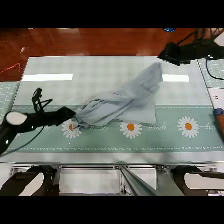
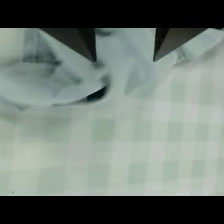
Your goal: Fold the shirts.
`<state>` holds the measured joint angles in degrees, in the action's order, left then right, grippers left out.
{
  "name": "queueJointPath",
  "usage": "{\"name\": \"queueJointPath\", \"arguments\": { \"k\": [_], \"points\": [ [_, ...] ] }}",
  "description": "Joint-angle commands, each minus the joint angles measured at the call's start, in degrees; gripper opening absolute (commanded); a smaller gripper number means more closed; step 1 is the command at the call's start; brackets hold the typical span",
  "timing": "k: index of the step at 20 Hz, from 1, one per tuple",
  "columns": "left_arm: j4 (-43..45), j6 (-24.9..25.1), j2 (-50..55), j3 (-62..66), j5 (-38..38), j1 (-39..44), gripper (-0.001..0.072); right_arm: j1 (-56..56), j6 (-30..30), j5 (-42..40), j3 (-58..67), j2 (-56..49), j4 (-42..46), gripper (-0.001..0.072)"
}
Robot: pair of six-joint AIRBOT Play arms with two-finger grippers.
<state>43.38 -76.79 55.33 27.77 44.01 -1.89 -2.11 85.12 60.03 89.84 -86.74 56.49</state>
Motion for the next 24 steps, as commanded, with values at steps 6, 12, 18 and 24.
{"name": "queueJointPath", "arguments": {
  "k": [6, 12, 18, 24],
  "points": [
    [12.5, -0.1, 6.2, 25.6, 22.3, -26.1, 0.0510, -20.1, 1.6, 20.2, 3.8, 5.3, 13.4, 0.0411],
    [-6.3, 14.6, 4.7, 6.6, 26.1, -26.8, 0.0510, -28.2, -1.8, 3.5, -39.5, 23.8, 3.9, 0.0411],
    [-14.1, 23.0, 10.9, 0.3, 16.0, -14.7, 0.0510, -28.0, -10.8, 6.8, -53.4, 27.1, -3.5, 0.0411],
    [-27.1, 31.4, 17.7, 0.4, 13.9, -7.4, 0.0012, -22.4, -11.4, 7.9, -56.9, 25.0, -2.8, 0.0411]
  ]
}}
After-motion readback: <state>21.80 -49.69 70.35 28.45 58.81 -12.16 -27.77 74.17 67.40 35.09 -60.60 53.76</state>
